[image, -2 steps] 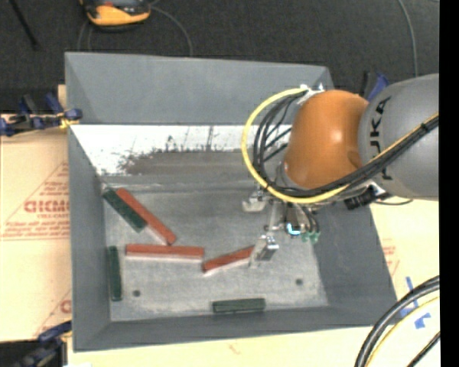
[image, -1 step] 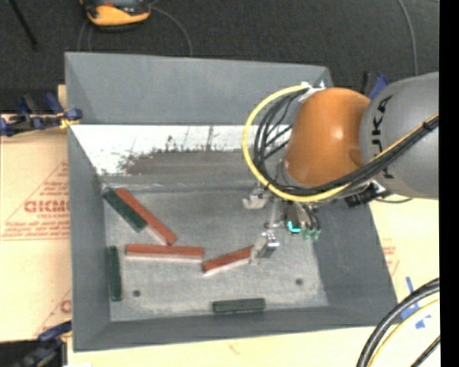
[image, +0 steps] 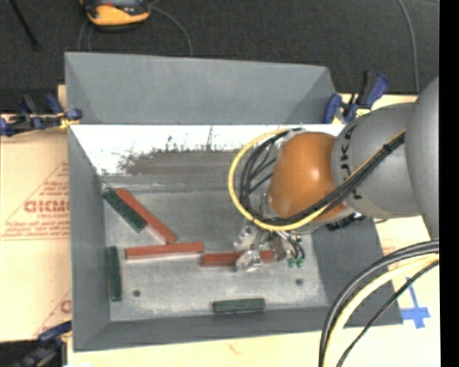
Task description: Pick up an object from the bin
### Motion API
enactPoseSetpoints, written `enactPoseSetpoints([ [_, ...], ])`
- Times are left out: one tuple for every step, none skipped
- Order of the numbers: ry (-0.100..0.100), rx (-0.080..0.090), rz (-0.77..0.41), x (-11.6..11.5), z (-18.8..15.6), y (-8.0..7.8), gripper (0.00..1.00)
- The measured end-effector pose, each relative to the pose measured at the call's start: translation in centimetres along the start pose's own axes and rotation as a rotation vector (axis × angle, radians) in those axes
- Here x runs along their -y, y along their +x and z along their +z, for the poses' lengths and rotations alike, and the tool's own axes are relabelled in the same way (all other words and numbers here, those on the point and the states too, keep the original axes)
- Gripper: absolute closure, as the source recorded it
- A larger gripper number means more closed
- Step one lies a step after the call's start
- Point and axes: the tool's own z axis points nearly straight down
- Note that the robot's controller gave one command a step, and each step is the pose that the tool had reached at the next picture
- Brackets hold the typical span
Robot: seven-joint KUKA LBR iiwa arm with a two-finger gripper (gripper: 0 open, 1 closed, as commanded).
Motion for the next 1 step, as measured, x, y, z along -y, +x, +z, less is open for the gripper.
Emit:
enactPoseSetpoints([
  [0.000,0.000,0.000,0.00,0.00,0.00,1.00],
])
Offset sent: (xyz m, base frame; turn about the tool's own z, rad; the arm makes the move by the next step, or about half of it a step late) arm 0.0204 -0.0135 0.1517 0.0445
